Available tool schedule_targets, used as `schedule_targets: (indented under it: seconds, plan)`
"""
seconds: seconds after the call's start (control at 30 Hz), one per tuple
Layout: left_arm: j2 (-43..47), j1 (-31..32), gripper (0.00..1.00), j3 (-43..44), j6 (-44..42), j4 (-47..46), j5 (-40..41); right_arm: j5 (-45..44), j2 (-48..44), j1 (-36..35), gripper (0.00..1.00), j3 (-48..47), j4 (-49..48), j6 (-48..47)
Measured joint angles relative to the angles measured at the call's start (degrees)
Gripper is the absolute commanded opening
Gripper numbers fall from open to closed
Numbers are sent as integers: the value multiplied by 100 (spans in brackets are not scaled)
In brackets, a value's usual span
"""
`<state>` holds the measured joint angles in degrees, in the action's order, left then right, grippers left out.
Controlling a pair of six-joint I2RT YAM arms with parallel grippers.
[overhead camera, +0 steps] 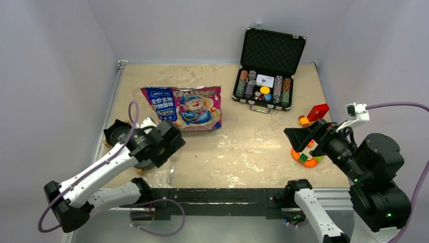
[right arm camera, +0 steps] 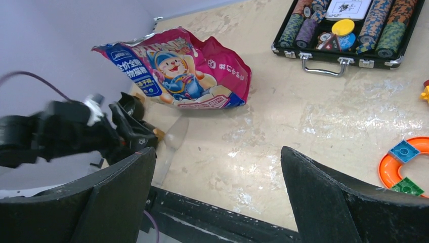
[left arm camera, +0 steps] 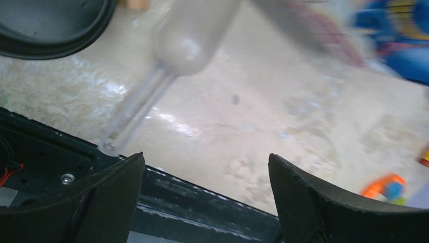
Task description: Serve the pet food
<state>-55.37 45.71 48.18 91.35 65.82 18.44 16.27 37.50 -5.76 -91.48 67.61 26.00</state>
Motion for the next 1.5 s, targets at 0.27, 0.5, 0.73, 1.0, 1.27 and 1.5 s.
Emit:
schedule_targets:
  seconds: [0.27,0.5,0.73,1.0,1.27,1.5]
  plan:
    - [-354,-31,91,4750,-1276,1198,1193,-22,-7,0,99,111,0,-22]
    - [-1196,-986,87,6992,-1189,1213,1130,-20,39,0,99,210,-28,-24]
    - [-2625,-1956,87,6924,-192,737,-640,-22,118,0,99,181,-133,-26]
    - [-3453,-2269,83,6570,627,876,-1381,-83,105,0,99,175,-170,-20]
    - [-3451,-2684,78,6282,809,1040,-1473,-278,111,0,99,146,-203,-24]
    - [-3565,-3060,34,5967,603,992,-1397,-337,151,0,99,105,-273,-28]
